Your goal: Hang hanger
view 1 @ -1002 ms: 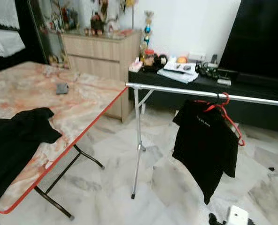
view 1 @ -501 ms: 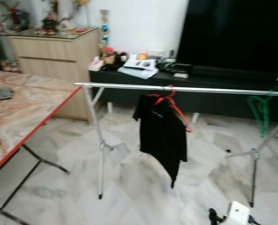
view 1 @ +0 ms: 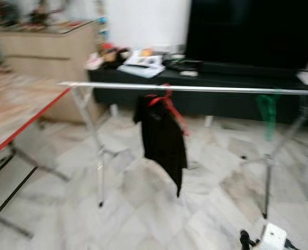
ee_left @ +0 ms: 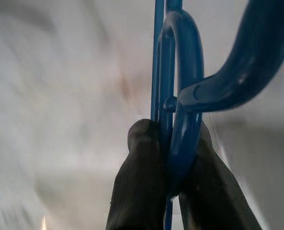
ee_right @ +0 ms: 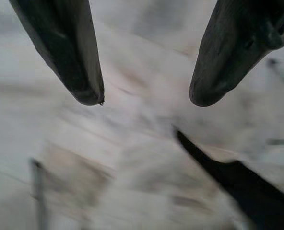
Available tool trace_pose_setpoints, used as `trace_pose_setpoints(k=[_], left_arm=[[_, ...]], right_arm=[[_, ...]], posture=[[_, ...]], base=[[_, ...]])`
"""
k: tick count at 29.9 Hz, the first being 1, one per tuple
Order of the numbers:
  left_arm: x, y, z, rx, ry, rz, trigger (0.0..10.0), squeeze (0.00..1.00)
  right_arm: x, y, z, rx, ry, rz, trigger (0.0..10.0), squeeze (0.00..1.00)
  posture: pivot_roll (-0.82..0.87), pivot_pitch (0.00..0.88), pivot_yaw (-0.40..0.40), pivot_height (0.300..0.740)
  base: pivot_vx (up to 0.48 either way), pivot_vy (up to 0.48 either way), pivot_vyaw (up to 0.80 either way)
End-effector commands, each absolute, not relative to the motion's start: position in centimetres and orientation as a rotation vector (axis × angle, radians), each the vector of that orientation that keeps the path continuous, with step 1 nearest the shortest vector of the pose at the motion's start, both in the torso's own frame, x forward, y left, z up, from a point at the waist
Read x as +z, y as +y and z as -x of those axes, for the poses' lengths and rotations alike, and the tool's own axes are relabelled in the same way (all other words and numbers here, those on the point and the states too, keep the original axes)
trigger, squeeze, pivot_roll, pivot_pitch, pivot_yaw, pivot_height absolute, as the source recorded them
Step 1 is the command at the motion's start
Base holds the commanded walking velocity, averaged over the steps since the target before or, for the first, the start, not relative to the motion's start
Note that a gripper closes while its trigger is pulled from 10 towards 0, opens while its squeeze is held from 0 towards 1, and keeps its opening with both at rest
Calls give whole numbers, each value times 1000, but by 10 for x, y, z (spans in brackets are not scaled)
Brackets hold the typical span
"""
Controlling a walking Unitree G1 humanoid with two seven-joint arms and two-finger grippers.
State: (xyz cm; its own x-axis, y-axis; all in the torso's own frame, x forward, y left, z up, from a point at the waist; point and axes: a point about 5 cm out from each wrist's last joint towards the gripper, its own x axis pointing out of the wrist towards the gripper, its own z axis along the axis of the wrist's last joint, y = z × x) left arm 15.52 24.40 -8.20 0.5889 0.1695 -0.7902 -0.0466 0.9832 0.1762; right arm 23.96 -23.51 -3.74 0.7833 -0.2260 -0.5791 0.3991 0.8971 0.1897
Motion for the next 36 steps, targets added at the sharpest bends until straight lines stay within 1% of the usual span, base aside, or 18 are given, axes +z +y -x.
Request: trace_pose_setpoints(k=[1, 6, 7, 12, 14, 16, 17, 18, 19, 20, 25, 27, 28, 29, 30, 32, 34, 36], left_arm=[[-86, 250, -143, 143, 976, -145, 10000, 0], [-68, 268, -169, 178, 877, -188, 10000, 0], [-61, 273, -179, 186, 847, -194, 10000, 0], [-43, 280, -204, 175, 744, -230, 10000, 0], [-27, 279, -226, 112, 651, -287, 10000, 0], [-19, 276, -236, 64, 611, -327, 10000, 0], [-12, 270, -245, -11, 582, -348, 10000, 0], [-12, 270, -245, -11, 582, -348, 10000, 0], [-9, 265, -250, -78, 568, -366, 10000, 0], [-1, 253, -259, -239, 545, -451, 10000, 0], [6, 230, -266, -528, 560, -565, 10000, 0], [7, 221, -266, -635, 576, -610, 10000, 0], [11, 210, -266, -731, 560, -653, 10000, 0], [11, 210, -266, -731, 560, -653, 10000, 0], [14, 202, -267, -787, 542, -664, 10000, 0], [16, 198, -267, -810, 537, -660, 10000, 0], [23, 181, -267, -938, 524, -680, 10000, 0], [23, 178, -265, -970, 539, -690, 10000, 0]], right_arm=[[-34, -240, -241, -346, 554, -294, 10000, 0], [-11, -239, -266, -291, 434, -242, 10000, 0], [-3, -240, -274, -277, 403, -219, 10000, 0], [16, -234, -293, -164, 339, -58, 10000, 0], [32, -224, -308, -50, 291, 39, 10000, 0], [39, -217, -315, 26, 269, 116, 10000, 0], [46, -207, -321, 122, 245, 161, 10000, 0], [46, -207, -321, 122, 245, 161, 10000, 0], [51, -200, -325, 183, 227, 171, 10000, 0], [61, -182, -331, 343, 194, 247, 10000, 0], [64, -153, -330, 668, 203, 552, 10000, 0], [66, -140, -327, 803, 190, 570, 10000, 0], [68, -127, -320, 961, 167, 606, 10000, 0], [68, -127, -320, 961, 167, 606, 10000, 0], [69, -119, -315, 1067, 156, 635, 10000, 0], [70, -116, -312, 1108, 151, 633, 10000, 0], [81, -104, -304, 1284, 125, 581, 10000, 0], [83, -103, -302, 1326, 133, 573, 10000, 0]], posture=[[84, 0, -1, 740], [97, 0, 11, 740], [100, 0, 10, 740], [107, 0, 5, 740], [112, 0, 2, 740], [111, 0, 2, 740], [111, 0, -1, 740], [111, 0, -1, 740], [111, 0, -1, 740], [110, 0, -3, 740], [111, 0, -7, 740], [111, 0, -11, 740], [112, 0, -14, 740], [112, 0, -14, 740], [108, 0, -15, 740], [109, 0, -17, 740], [117, 0, -28, 740], [118, 0, -31, 740]], base=[[0, 0, 0], [0, 0, 0], [0, 0, 0], [0, 0, 0], [0, 0, 0], [0, 0, 0], [0, 0, 0], [0, 0, 0], [0, 0, 0], [0, 0, 0], [0, 0, 0], [0, 0, 0], [0, 0, 0], [0, 0, 0], [0, 0, 0], [0, 0, 0], [0, 0, 0], [0, 0, 0]])
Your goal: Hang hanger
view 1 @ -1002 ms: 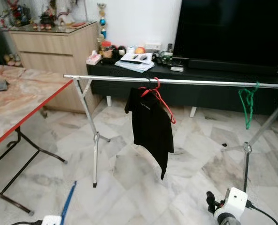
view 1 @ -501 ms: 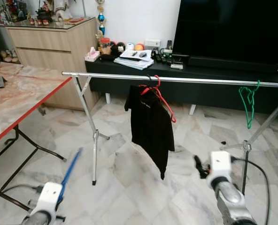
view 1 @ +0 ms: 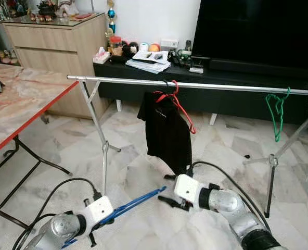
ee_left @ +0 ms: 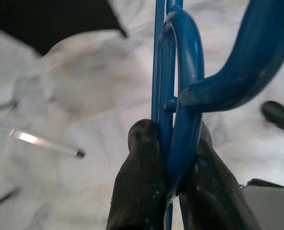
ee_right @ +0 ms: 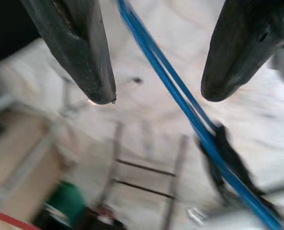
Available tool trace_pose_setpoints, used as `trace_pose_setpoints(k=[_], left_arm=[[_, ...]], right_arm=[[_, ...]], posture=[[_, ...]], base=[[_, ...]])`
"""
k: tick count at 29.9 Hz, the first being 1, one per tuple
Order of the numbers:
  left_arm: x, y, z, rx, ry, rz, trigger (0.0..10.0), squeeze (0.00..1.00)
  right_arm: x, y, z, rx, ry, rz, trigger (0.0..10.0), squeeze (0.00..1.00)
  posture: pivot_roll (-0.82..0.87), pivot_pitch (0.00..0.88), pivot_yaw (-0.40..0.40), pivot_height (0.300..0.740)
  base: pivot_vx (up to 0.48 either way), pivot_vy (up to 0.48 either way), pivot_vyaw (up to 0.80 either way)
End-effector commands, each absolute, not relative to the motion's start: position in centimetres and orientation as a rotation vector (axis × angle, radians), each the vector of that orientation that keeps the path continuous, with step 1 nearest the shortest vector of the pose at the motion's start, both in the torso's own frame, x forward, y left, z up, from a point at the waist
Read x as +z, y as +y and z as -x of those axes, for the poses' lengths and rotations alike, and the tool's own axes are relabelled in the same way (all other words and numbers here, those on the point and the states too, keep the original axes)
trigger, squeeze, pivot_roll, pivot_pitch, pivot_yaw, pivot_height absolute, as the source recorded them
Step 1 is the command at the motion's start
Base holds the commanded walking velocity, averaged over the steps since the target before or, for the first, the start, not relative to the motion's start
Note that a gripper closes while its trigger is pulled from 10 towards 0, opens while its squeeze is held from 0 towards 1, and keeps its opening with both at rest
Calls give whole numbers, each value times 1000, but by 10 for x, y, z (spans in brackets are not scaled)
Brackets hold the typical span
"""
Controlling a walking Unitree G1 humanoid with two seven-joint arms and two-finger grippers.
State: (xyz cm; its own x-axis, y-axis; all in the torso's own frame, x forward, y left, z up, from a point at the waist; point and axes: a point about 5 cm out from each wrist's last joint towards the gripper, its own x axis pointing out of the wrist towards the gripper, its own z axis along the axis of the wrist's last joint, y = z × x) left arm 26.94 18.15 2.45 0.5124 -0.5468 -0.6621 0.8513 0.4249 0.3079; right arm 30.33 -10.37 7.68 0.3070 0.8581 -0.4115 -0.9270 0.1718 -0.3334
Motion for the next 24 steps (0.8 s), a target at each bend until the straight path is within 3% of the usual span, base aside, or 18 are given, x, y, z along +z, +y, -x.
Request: trace_pose_setpoints(k=[1, 11, 24], left_arm=[[22, 175, -265, -990, 548, -697, 10000, 0], [35, 150, -262, -1140, 553, -743, 10000, 0], [57, 129, -267, -1213, 508, -798, 10000, 0]], right_arm=[[83, -103, -300, 1355, 138, 573, 10000, 0], [83, -101, -289, 1589, 249, 597, 10000, 0], [75, -88, -285, 1683, 305, 673, 10000, 0]], posture=[[119, 0, -34, 740], [128, 0, -49, 740], [142, 0, -66, 740]], base=[[0, 0, 0], [0, 0, 0], [0, 0, 0]])
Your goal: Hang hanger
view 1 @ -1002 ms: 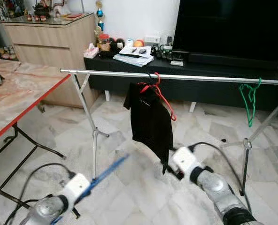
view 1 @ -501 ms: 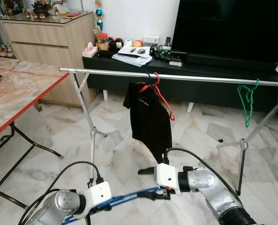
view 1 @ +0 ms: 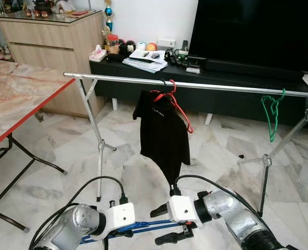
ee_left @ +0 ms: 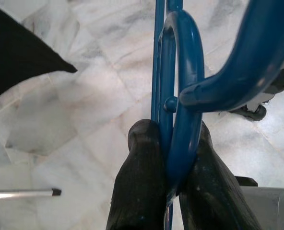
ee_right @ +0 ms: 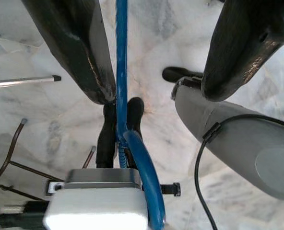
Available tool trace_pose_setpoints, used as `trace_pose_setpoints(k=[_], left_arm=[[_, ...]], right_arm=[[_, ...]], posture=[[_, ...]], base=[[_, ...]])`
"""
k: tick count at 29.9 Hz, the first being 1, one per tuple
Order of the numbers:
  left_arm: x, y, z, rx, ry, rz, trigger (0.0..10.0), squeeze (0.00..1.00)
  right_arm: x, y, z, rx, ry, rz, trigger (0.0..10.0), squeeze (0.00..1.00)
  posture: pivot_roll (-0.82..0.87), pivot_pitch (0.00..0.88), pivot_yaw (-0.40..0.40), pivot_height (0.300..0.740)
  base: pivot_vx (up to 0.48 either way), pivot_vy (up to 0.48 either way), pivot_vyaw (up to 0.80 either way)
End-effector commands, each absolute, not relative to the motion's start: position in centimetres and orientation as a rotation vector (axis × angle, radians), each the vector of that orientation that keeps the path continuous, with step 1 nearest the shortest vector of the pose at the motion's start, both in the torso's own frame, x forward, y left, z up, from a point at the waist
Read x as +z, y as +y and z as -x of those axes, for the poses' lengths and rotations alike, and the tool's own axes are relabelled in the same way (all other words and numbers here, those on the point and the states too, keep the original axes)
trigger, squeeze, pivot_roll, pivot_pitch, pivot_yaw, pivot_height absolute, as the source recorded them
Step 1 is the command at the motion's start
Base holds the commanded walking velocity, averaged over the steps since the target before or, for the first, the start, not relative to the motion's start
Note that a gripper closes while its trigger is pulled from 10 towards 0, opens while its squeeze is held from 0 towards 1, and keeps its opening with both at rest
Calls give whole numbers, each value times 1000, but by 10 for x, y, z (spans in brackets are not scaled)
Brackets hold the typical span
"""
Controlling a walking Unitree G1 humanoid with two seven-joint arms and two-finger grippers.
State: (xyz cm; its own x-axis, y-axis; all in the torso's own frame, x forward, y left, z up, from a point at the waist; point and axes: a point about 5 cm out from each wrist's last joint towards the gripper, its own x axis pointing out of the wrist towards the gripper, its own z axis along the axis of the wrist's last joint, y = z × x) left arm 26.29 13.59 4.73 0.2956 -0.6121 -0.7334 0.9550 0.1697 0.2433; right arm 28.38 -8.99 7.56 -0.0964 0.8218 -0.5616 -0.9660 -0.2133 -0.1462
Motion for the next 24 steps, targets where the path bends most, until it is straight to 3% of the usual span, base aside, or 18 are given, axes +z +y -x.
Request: trace_pose_setpoints(k=[1, 11, 24], left_arm=[[59, 127, -268, -1220, 500, -796, 10000, 0], [69, 111, -269, -1261, 465, -809, 10000, 0], [73, 109, -268, -1260, 469, -815, 10000, 0]], right_arm=[[74, -86, -285, 1683, 304, 687, 10000, 0], [68, -75, -286, 1652, 270, 803, 10000, 0], [58, -78, -297, 1504, 346, 903, 10000, 0]], posture=[[144, 0, -67, 740], [141, 0, -70, 740], [139, 0, -68, 740]], base=[[0, 0, 0], [0, 0, 0], [0, 0, 0]])
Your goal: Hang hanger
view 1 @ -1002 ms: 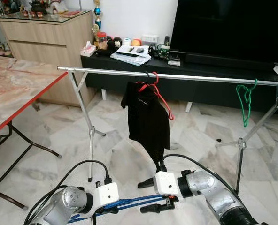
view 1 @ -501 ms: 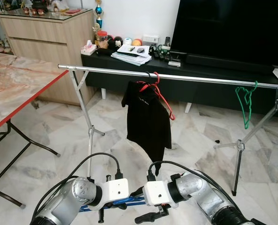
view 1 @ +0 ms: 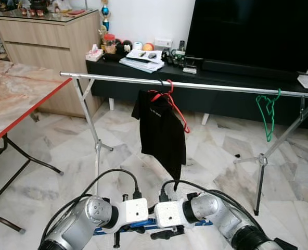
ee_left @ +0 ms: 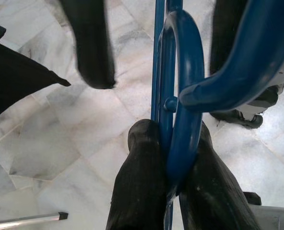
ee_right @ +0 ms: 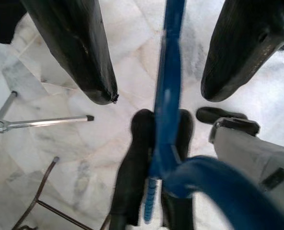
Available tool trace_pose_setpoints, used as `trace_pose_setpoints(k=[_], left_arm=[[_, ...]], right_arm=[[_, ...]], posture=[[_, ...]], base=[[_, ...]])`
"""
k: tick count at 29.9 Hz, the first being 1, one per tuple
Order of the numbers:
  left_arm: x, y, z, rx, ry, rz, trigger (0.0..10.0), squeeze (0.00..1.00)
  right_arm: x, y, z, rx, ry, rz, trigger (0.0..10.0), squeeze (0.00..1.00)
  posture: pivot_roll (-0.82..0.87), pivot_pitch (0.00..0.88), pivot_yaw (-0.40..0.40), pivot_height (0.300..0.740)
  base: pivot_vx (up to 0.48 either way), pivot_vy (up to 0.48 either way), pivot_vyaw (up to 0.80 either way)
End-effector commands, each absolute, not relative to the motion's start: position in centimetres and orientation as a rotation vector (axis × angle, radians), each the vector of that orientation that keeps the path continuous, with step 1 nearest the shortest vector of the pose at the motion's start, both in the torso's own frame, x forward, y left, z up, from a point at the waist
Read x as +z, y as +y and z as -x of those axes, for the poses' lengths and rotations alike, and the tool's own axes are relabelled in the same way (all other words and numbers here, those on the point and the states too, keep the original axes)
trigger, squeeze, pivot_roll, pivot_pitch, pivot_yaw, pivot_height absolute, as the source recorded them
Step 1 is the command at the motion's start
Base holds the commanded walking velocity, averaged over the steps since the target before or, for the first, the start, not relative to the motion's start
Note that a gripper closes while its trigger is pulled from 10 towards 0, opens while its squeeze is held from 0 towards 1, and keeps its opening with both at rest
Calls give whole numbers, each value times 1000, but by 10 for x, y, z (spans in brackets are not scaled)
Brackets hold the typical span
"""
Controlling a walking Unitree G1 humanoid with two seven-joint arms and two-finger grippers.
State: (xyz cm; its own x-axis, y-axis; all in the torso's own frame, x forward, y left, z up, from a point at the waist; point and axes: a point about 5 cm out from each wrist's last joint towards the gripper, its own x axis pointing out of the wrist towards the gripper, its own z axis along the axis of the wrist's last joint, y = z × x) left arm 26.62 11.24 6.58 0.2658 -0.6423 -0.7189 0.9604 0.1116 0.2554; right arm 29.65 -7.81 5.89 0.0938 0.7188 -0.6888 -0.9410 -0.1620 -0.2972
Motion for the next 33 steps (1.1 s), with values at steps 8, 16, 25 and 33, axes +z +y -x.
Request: trace_pose_setpoints(k=[8, 16, 25, 33], left_arm=[[73, 109, -268, -1255, 473, -816, 10000, 0], [75, 107, -270, -1249, 467, -810, 10000, 0], [74, 108, -269, -1249, 473, -814, 10000, 0], [74, 106, -270, -1250, 471, -815, 10000, 0]], right_arm=[[51, -80, -299, 1465, 389, 945, 10000, 0], [49, -79, -299, 1458, 399, 958, 0, 0], [49, -79, -300, 1444, 391, 961, 0, 0], [48, -78, -300, 1446, 387, 958, 0, 0]], posture=[[137, 0, -67, 740], [141, 0, -72, 740], [141, 0, -71, 740], [140, 0, -69, 740]], base=[[0, 0, 0], [0, 0, 0], [0, 0, 0], [0, 0, 0]])
